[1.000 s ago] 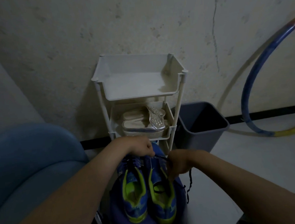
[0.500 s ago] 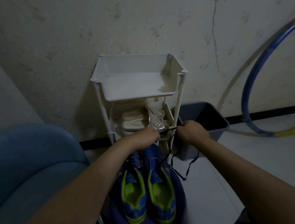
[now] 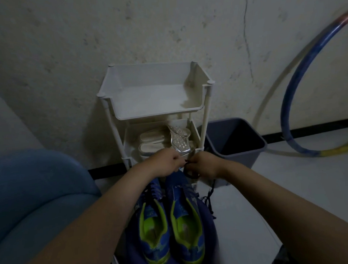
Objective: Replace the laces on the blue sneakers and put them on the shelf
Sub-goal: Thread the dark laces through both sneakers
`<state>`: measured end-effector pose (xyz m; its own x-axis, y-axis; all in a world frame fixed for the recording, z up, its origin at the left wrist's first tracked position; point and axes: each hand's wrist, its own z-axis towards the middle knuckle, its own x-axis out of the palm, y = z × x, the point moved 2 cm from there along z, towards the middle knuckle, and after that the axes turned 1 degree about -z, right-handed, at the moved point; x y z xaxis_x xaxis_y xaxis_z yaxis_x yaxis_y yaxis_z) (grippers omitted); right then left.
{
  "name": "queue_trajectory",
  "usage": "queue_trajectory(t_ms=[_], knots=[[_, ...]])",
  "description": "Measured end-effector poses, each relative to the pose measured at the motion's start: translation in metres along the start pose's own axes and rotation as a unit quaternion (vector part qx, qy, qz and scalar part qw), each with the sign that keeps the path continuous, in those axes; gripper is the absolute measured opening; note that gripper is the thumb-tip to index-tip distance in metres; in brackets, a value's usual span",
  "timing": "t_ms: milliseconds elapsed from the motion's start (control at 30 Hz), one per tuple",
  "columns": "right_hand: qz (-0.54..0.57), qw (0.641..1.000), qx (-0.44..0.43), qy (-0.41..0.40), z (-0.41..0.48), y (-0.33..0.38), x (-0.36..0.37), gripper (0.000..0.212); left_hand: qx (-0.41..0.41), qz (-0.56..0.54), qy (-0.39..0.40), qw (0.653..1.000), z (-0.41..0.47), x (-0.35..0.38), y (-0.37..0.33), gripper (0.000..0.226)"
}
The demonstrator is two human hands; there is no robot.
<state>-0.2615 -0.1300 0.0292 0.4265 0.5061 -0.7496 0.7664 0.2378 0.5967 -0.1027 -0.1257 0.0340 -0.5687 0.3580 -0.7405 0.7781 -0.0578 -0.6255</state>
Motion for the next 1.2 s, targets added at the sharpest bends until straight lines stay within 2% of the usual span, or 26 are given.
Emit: queue_trajectory(t_ms=[200,233,300,367,433,500,567,700,800,933,1000,1100,1200], knots=[[-0.12,0.989,0.084,0.027,0.006,-0.017,0.002,0.021,-0.01,-0.021,0.059,0.998,-0.008,-0.008,0.014,0.019],[-0.085,0.993,0.082,0.026,0.006,-0.015,0.005,0.024,-0.004,-0.018,0.062,0.998,-0.008,-0.006,0.014,0.019],[0.093,0.994,0.056,0.027,0.005,-0.009,0.01,0.042,-0.001,-0.014,0.066,0.998,-0.007,-0.002,0.012,0.024],[0.241,0.969,0.02,0.047,0.003,-0.002,0.014,0.055,-0.003,-0.008,0.074,0.997,-0.005,0.004,0.009,0.029],[0.276,0.958,-0.003,0.08,0.002,0.0,0.016,0.033,0.004,0.006,0.077,0.997,-0.003,0.006,0.007,0.03],[0.255,0.96,-0.014,0.113,0.001,-0.001,0.016,0.021,-0.001,-0.005,0.086,0.996,-0.001,0.004,0.008,0.029],[0.214,0.968,-0.009,0.129,0.0,-0.002,0.014,0.024,-0.014,-0.018,0.104,0.994,-0.002,0.001,0.01,0.026],[0.097,0.993,0.024,0.07,-0.003,0.0,0.006,0.022,-0.034,-0.022,0.12,0.992,-0.003,-0.006,0.018,0.019],[0.05,0.997,0.04,0.041,0.001,-0.005,0.006,0.024,-0.041,-0.036,0.096,0.994,-0.004,-0.009,0.022,0.019],[-0.046,0.996,0.077,0.028,0.007,-0.012,0.009,0.022,-0.062,-0.058,0.019,0.996,-0.006,-0.006,0.02,0.021],[0.023,0.997,0.068,0.017,0.008,-0.009,0.011,0.022,-0.056,-0.058,-0.005,0.997,-0.007,-0.001,0.016,0.024],[0.19,0.981,0.037,0.013,0.006,-0.005,0.016,0.028,-0.053,-0.049,0.018,0.997,-0.004,0.008,0.011,0.027],[0.123,0.992,0.018,-0.007,0.007,-0.006,0.014,0.02,-0.08,-0.049,0.036,0.995,0.0,0.014,0.013,0.027]])
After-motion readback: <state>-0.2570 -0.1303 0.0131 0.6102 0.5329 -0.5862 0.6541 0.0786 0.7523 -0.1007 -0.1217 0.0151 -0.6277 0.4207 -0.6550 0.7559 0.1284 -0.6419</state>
